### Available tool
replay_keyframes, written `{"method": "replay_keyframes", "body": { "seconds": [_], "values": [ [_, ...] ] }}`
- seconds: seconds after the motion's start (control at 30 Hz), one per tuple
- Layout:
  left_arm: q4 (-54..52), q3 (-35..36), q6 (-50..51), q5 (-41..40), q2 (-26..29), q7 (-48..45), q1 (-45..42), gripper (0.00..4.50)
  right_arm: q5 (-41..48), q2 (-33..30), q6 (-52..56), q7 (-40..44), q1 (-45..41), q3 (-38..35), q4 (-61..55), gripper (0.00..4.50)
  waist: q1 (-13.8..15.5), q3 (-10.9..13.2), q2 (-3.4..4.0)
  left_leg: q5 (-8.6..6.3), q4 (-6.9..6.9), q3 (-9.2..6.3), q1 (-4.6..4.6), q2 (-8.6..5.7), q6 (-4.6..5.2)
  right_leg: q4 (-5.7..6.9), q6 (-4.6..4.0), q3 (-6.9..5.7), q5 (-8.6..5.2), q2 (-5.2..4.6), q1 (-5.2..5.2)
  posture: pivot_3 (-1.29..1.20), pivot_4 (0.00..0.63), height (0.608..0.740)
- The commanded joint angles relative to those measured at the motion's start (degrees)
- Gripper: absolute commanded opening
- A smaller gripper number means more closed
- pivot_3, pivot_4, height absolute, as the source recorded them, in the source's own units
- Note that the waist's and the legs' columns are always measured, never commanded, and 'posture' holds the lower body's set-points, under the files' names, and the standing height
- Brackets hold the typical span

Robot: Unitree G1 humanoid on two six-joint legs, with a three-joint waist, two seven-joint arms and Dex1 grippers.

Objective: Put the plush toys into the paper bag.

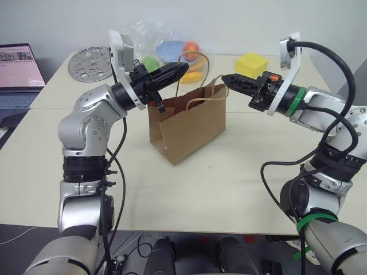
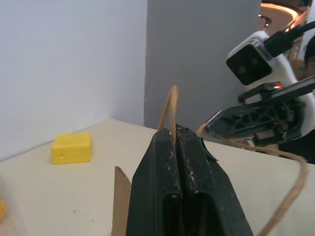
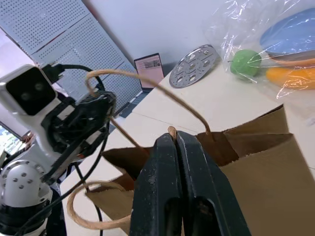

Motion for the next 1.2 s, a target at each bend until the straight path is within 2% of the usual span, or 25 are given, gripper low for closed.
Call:
{"method": "replay_keyframes", "body": {
  "seconds": [0.03,0.17,0.43,0.53,0.63,0.67,0.73,0.9,1.0,1.07,1.2],
  "values": [
    [-3.05,-0.12,1.88,-1.18,0.14,0.88,4.44,0.0,-1.2,1.17,-4.12,-0.58,2.63,2.83,-0.42,0.06,-0.1,0.0,0.01,0.0,0.0,0.0,0.01,0.0,0.0,0.0,0.0,0.0,0.0,0.0,0.0,0.0,0.15,0.74],
    [-4.54,-1.04,1.95,-1.06,-1.49,2.6,8.23,0.0,-6.35,2.61,-11.09,-1.0,6.72,8.36,2.03,0.06,-0.26,0.0,0.01,0.01,0.04,0.02,0.02,0.01,0.0,0.08,0.0,0.03,0.0,0.01,-0.02,0.0,0.15,0.74],
    [0.0,-0.94,-4.07,3.02,-4.64,7.18,6.21,0.0,-9.06,2.14,-18.12,0.43,7.5,12.46,4.37,0.06,0.07,0.0,0.0,0.01,0.04,0.02,0.02,0.0,-0.01,0.09,0.0,0.02,0.0,0.01,-0.02,0.0,0.15,0.74],
    [-0.48,-0.61,-3.36,1.32,-4.4,5.93,6.09,0.0,-8.73,1.52,-18.65,1.56,7.78,12.8,4.0,0.65,0.05,0.0,0.0,0.01,0.03,0.03,0.02,0.0,-0.01,0.07,0.0,0.04,0.0,0.0,-0.02,0.0,0.15,0.74],
    [-1.82,0.3,-0.68,-0.66,-2.85,5.37,6.54,0.64,-6.06,0.67,-16.96,2.64,7.55,11.47,2.74,1.65,0.05,0.0,0.0,0.0,0.02,0.03,0.02,0.0,-0.01,0.07,0.0,0.03,0.0,0.01,-0.03,0.0,0.15,0.74],
    [-2.48,0.92,0.53,-1.84,-2.24,5.15,6.83,0.98,-4.62,0.39,-16.09,3.11,7.43,10.64,2.06,2.11,0.03,0.0,0.0,0.0,0.02,0.03,0.02,0.0,0.0,0.07,0.0,0.03,0.0,0.01,-0.03,0.0,0.15,0.74],
    [-4.03,3.02,4.15,-5.17,0.12,4.78,7.54,1.54,-2.55,-1.33,-14.66,3.4,6.82,9.0,1.32,2.75,-0.05,0.0,0.0,0.0,0.02,0.03,0.02,0.0,0.0,0.06,0.0,0.03,0.0,0.01,-0.03,0.0,0.15,0.74],
    [-9.23,7.26,8.63,-7.99,8.61,4.5,11.34,2.96,1.56,-8.06,-10.8,3.91,5.9,7.0,-0.4,4.47,-0.16,0.0,0.01,0.0,-0.04,0.03,0.02,0.01,0.0,0.0,0.0,0.04,0.0,0.0,-0.02,0.0,0.15,0.74],
    [-13.1,8.97,6.71,-6.36,12.58,4.28,15.65,3.85,2.99,-12.1,-10.12,5.32,4.96,6.94,-1.13,4.5,-0.09,0.0,0.01,0.0,-0.06,0.05,0.02,0.01,0.0,-0.07,0.0,0.05,-0.01,0.0,-0.02,0.0,0.15,0.74],
    [-15.28,10.26,4.94,-5.44,13.04,5.76,18.54,4.41,3.07,-14.52,-10.93,7.02,3.88,7.87,-1.4,4.5,-0.01,0.01,0.01,0.0,-0.05,0.08,0.02,0.01,0.0,-0.1,0.0,0.09,-0.01,0.0,-0.02,0.0,0.15,0.74],
    [-21.58,10.46,0.99,-4.5,8.38,9.12,29.3,4.46,5.0,-21.6,-10.95,17.42,1.74,13.79,-4.19,4.5,0.07,0.02,0.03,-0.01,-0.08,0.17,0.03,0.01,0.01,-0.15,0.0,0.16,-0.01,-0.02,-0.03,0.0,0.15,0.74]
  ]
}}
